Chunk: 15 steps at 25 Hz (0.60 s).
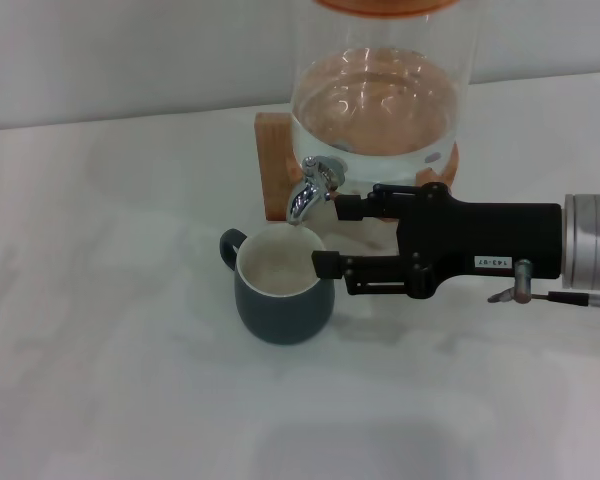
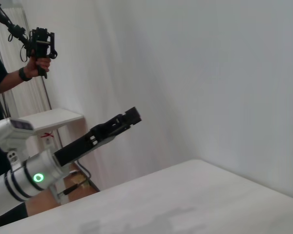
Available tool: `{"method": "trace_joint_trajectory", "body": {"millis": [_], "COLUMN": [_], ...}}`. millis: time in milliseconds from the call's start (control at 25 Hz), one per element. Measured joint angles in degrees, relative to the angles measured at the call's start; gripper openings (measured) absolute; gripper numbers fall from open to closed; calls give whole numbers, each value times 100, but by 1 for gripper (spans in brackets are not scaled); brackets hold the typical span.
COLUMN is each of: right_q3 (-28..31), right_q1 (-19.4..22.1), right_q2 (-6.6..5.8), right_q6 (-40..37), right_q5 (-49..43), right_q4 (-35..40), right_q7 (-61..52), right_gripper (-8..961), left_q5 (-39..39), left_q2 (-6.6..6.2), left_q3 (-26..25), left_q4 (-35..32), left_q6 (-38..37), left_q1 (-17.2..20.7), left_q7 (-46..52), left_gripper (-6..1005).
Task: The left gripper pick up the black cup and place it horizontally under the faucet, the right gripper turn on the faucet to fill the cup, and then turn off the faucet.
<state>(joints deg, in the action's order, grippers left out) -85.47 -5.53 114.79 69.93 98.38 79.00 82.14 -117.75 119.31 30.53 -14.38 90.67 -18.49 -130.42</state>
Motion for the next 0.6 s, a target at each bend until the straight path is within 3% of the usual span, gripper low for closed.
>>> {"method": "trace_joint_trajectory", "body": {"millis": [280,600], "right_q3": [161,201], "right_q1": [-37,-32], "right_q2": [0,0], "right_q6": [32,74], "right_q5": [20,31], "right_q4": [-182,-198], "right_q7": [11,26], "right_gripper": [751,751], "left_q5": [123,773], "left_q2": [-19,-38], "left_q3": [43,46], "left_q4": [-45,-290], "left_q6": [264,272], "left_q1": [49,10], "left_q7": [-30,113], "left_gripper": [893,892]}}
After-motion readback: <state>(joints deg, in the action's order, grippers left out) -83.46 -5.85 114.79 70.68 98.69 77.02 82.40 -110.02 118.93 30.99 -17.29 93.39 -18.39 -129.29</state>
